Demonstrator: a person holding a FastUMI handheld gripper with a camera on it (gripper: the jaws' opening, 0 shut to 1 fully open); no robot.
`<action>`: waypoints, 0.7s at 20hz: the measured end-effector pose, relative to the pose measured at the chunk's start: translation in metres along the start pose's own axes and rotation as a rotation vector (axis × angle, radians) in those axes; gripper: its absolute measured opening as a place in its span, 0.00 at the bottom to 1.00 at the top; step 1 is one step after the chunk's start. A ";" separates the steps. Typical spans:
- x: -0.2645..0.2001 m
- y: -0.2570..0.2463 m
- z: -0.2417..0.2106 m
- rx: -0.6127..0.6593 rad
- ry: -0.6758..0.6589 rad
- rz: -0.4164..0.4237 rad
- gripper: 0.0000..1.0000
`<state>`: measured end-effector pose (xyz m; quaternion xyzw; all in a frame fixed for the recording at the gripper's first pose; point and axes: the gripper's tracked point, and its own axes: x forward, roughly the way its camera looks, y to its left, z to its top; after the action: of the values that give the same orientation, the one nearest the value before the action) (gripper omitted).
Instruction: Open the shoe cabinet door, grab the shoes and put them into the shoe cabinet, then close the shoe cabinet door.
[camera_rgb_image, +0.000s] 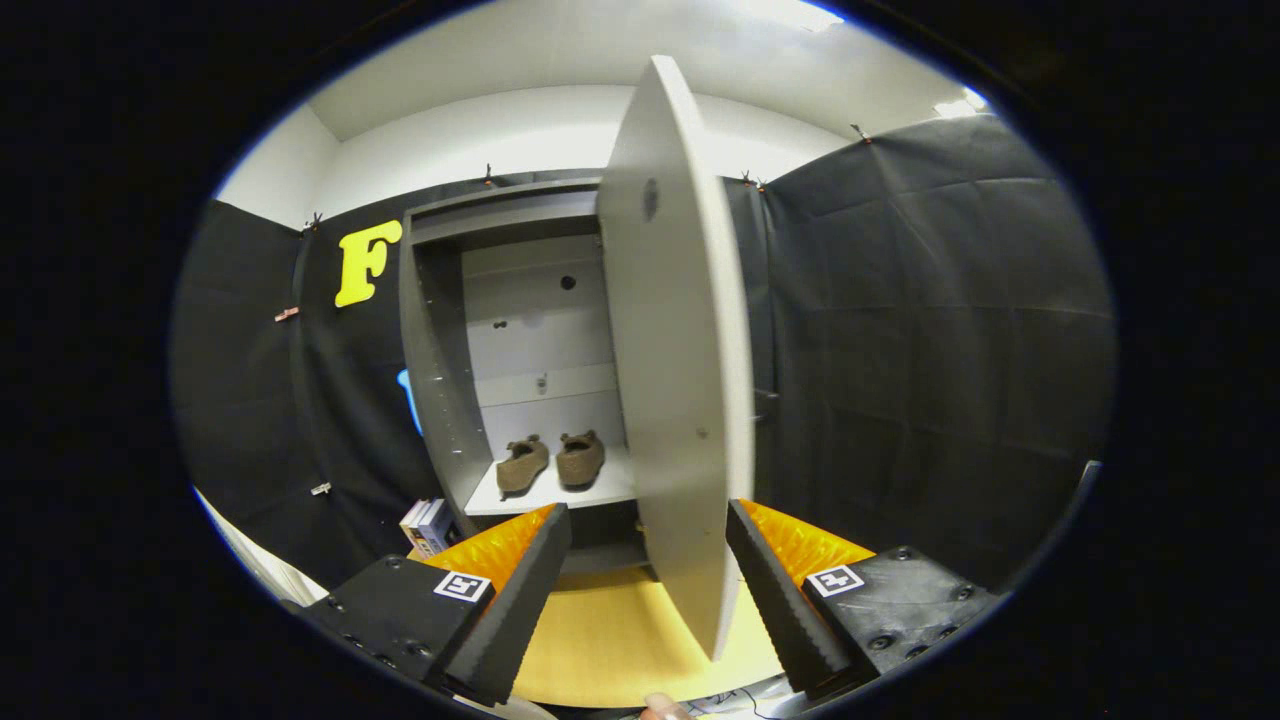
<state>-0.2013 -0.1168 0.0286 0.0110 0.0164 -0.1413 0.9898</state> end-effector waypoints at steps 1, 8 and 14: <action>-0.002 -0.015 0.001 0.003 -0.003 -0.012 0.99; 0.032 -0.097 -0.007 -0.018 0.034 0.006 0.99; 0.097 -0.096 -0.005 -0.016 0.056 0.094 0.99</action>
<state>-0.1356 -0.2363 0.0181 0.0077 0.0449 -0.0941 0.9945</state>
